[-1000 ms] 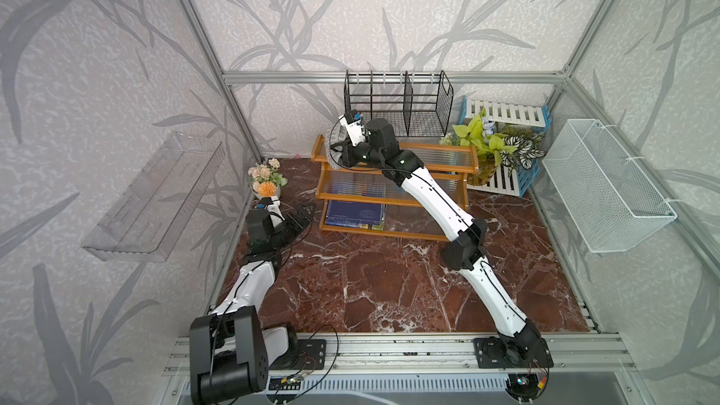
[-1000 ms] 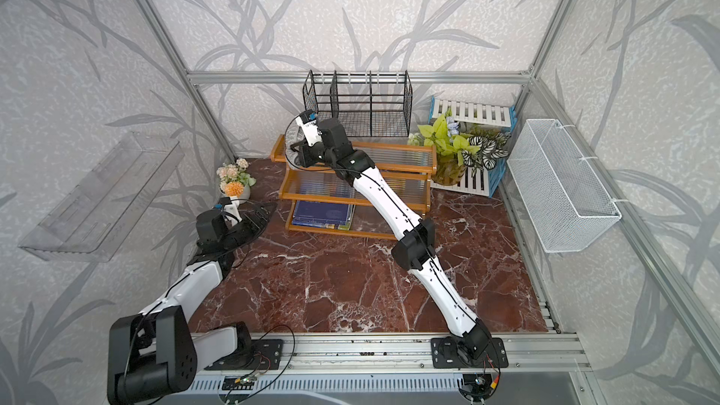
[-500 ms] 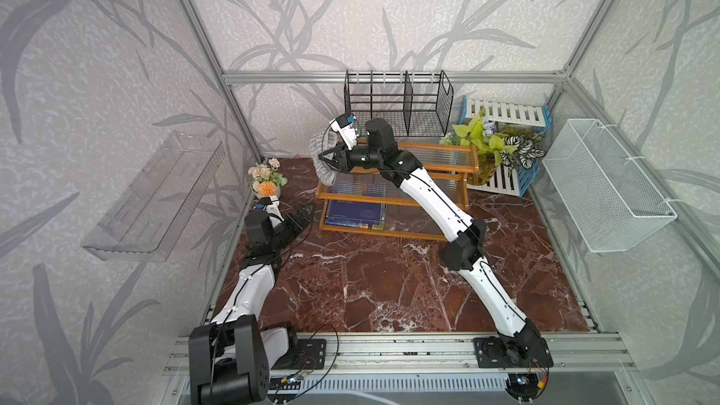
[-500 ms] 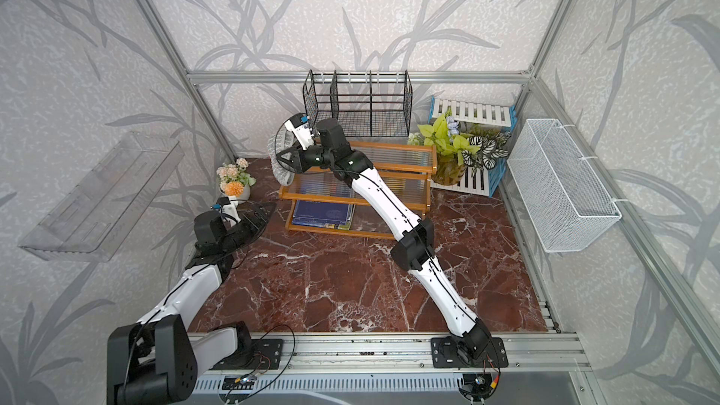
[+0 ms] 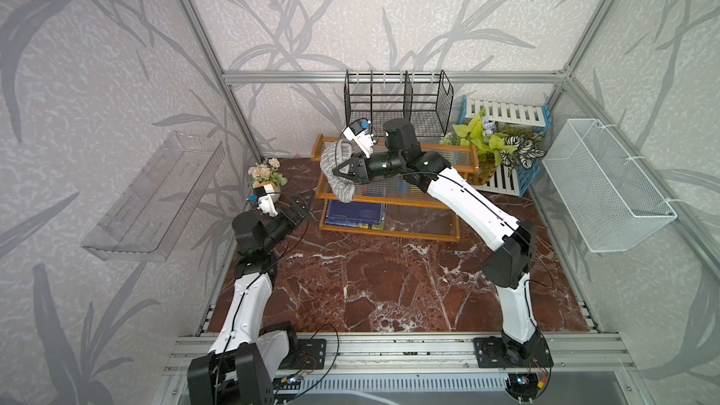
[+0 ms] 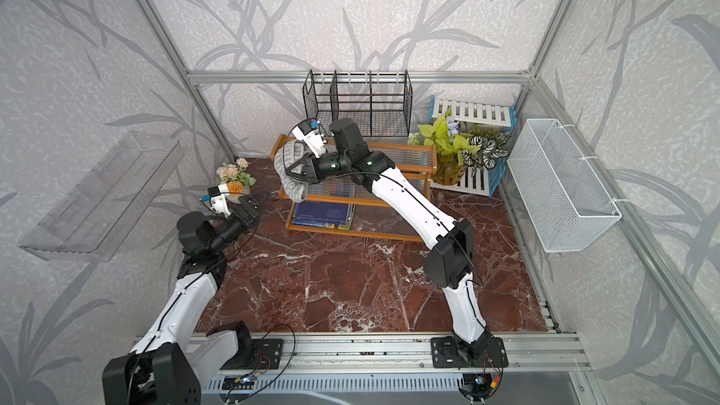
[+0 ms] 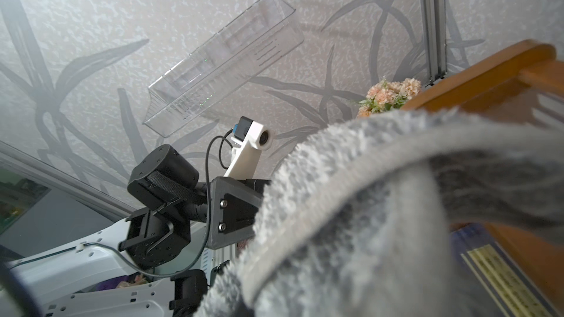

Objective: Wipe the bookshelf clean with a cloth
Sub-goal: Wipe the dust from the shelf, then adjust the cleaning item.

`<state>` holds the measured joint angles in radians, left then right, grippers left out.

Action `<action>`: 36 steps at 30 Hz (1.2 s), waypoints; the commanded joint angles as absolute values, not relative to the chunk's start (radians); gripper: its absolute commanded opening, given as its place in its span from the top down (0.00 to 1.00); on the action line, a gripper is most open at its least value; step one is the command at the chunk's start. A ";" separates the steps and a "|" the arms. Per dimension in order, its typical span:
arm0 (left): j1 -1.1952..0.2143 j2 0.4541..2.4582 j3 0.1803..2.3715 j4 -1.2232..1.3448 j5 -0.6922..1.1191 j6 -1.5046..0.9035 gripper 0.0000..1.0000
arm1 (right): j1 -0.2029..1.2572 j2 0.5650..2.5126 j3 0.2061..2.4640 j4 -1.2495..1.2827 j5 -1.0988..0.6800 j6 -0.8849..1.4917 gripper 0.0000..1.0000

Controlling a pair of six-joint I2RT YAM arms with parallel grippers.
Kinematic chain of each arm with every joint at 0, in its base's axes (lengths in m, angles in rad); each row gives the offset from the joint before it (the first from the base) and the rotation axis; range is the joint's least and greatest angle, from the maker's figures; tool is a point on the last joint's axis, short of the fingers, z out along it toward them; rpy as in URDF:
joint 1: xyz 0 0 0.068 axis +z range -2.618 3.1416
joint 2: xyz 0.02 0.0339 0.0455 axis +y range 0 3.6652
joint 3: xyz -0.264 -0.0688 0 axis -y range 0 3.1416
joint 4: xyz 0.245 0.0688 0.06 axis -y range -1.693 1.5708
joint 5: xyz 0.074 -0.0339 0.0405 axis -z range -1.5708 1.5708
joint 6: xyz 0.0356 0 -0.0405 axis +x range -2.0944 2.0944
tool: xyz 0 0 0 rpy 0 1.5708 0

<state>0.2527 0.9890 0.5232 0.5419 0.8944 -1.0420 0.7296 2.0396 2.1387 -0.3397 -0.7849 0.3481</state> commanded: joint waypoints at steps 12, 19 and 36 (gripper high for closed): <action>0.177 0.839 0.608 0.684 0.953 -1.249 0.00 | 0.785 1.951 1.964 -0.050 -0.915 0.483 0.90; 0.166 0.836 0.609 0.680 0.920 -1.251 0.09 | 0.797 1.949 1.941 -0.002 -0.947 0.527 0.94; 0.155 0.899 0.617 0.718 0.913 -1.246 1.00 | 0.811 2.009 1.943 -0.034 -0.972 0.556 0.86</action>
<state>0.1570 0.8898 0.5907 0.6998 0.9161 -1.2545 0.7959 1.9980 1.9305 -0.0277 -0.9417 0.5728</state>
